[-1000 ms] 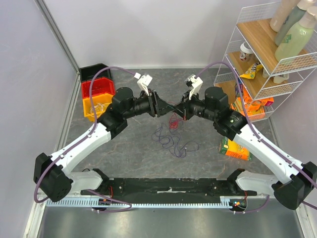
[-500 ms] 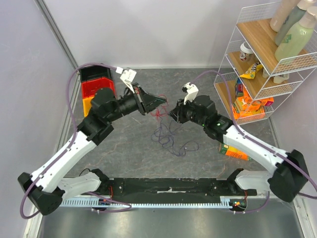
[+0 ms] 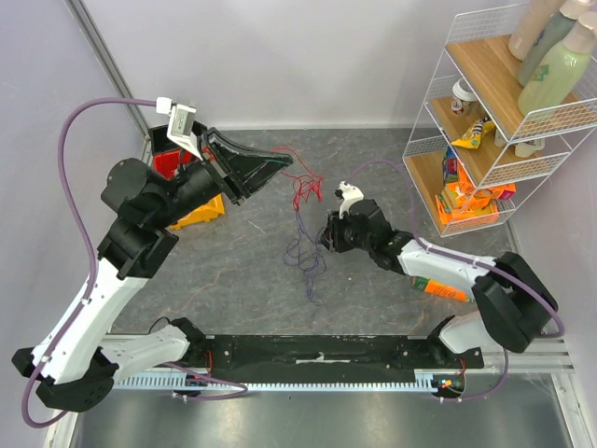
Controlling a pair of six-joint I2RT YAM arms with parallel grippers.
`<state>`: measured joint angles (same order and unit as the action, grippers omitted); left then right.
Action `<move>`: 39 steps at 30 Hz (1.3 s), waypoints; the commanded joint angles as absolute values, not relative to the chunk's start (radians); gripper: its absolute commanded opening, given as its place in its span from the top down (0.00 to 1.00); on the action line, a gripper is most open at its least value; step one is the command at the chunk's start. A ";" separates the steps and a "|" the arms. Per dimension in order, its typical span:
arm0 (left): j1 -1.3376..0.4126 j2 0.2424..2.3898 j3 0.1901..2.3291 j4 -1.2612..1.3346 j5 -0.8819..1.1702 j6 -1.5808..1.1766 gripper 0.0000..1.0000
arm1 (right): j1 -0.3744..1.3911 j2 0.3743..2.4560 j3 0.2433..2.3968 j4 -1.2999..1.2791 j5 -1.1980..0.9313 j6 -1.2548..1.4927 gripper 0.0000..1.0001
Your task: Untangle the cables
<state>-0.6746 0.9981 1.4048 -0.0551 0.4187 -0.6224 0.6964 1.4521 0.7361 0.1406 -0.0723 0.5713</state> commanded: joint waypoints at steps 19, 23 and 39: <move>-0.676 1.061 1.486 -0.149 0.337 -0.600 0.98 | 0.692 1.016 0.830 0.270 -0.610 0.354 0.10; -0.676 1.065 1.489 -0.146 0.341 -0.600 0.98 | 0.701 1.051 0.825 0.347 -0.640 0.411 0.11; -0.677 1.074 1.583 -0.167 0.336 -0.555 0.98 | 0.730 1.189 0.747 0.261 -0.081 0.540 1.00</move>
